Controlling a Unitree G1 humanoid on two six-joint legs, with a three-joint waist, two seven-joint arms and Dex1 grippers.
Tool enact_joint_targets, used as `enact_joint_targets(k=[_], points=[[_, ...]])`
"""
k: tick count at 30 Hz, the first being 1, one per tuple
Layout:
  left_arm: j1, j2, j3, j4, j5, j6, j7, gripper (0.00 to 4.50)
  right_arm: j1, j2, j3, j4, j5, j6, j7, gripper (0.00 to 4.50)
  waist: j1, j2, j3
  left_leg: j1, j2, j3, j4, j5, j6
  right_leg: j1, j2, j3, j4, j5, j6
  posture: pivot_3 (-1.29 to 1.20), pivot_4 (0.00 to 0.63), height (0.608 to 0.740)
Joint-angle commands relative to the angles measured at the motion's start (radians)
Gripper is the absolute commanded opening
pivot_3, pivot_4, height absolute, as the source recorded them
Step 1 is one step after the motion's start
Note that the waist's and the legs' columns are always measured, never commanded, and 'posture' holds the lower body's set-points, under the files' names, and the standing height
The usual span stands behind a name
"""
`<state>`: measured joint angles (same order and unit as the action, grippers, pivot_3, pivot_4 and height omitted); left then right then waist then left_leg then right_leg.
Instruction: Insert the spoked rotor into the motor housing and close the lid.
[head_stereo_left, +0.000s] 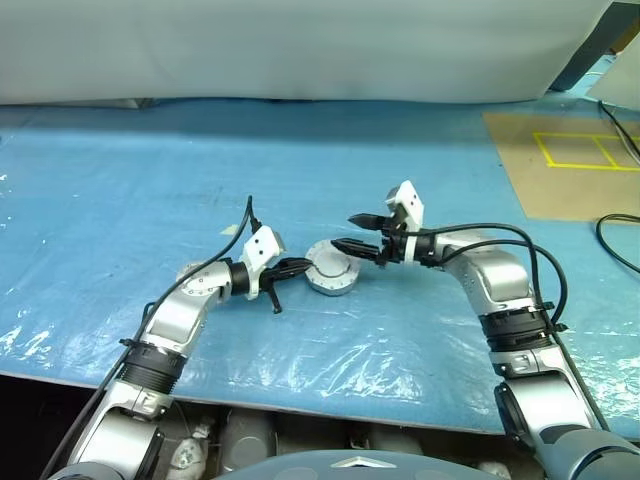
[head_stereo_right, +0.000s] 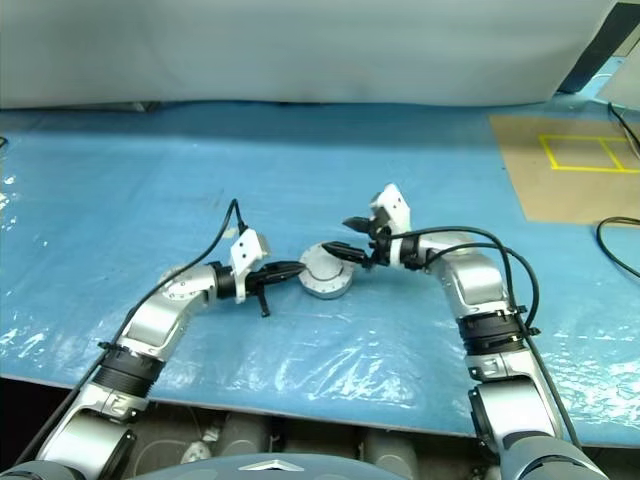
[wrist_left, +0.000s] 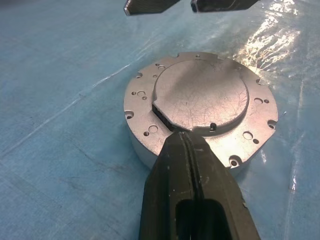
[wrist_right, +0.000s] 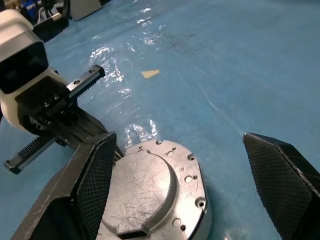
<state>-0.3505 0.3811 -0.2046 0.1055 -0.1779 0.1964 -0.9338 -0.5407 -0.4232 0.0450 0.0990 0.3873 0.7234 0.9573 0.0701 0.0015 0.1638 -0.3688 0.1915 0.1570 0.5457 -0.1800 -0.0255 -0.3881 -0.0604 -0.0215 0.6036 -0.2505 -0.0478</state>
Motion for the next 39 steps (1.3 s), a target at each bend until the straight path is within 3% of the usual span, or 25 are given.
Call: enact_joint_targets(k=[1,8,16,24,27,32,37,39], points=[[0.023,0.01,-0.027,0.015,0.015,0.025,-0.008,0.0,0.012,-0.032,-0.043,0.02,0.091,0.193,0.008,4.25,0.0,0.0,0.0,0.0,0.0,0.0,0.0,0.0,0.0,0.0,0.0,0.0,0.0,0.0,0.0,0.0,0.15,0.74],[0.023,0.012,-0.027,0.009,0.015,0.025,-0.006,0.0,0.029,-0.009,-0.115,0.054,0.199,0.407,-0.035,4.25,0.002,0.0,0.0,0.0,0.0,0.0,0.0,0.0,0.0,-0.001,0.0,0.0,0.001,0.0,0.0,0.0,0.15,0.74],[0.029,0.011,-0.027,0.003,0.015,0.026,-0.002,0.0,0.069,0.024,-0.097,0.064,0.209,0.433,-0.08,4.25,0.003,0.0,0.0,0.0,0.0,0.0,0.001,0.0,0.0,-0.001,0.0,0.0,0.001,0.0,0.0,0.0,0.15,0.74],[0.034,0.008,-0.029,0.003,0.017,0.024,0.002,0.0,0.064,0.073,-0.16,0.146,0.24,0.438,-0.13,4.25,0.002,0.001,0.0,0.002,0.0,0.001,0.001,0.0,0.0,0.0,0.0,0.0,0.002,0.0,0.0,0.0,0.15,0.74],[0.035,0.009,-0.03,0.002,0.018,0.023,0.002,0.0,0.069,0.089,-0.167,0.136,0.261,0.441,-0.128,3.6,0.002,0.001,0.0,0.002,0.001,0.001,0.001,0.0,0.0,0.001,0.0,0.0,0.002,0.0,0.0,0.0,0.15,0.74],[0.034,0.011,-0.03,0.001,0.017,0.025,-0.001,0.0,0.072,0.108,-0.175,0.126,0.279,0.44,-0.135,2.08,0.003,0.001,-0.001,0.002,0.0,0.002,0.001,0.0,-0.001,0.0,0.0,0.0,0.002,0.0,0.0,0.0,0.15,0.74],[0.037,0.013,-0.03,-0.002,0.015,0.025,-0.002,0.0,0.085,0.112,-0.163,0.107,0.288,0.437,-0.143,1.17,0.007,0.001,-0.001,0.003,0.0,0.009,0.001,0.0,0.0,0.002,-0.001,0.0,0.002,0.0,0.0,0.0,0.15,0.74],[0.039,0.012,-0.031,-0.003,0.015,0.026,-0.002,0.0,0.084,0.109,-0.162,0.116,0.282,0.432,-0.147,1.13,0.007,0.001,-0.001,0.005,0.001,0.01,0.001,0.0,0.0,0.002,-0.001,0.0,0.002,0.0,0.0,0.0,0.15,0.74]])
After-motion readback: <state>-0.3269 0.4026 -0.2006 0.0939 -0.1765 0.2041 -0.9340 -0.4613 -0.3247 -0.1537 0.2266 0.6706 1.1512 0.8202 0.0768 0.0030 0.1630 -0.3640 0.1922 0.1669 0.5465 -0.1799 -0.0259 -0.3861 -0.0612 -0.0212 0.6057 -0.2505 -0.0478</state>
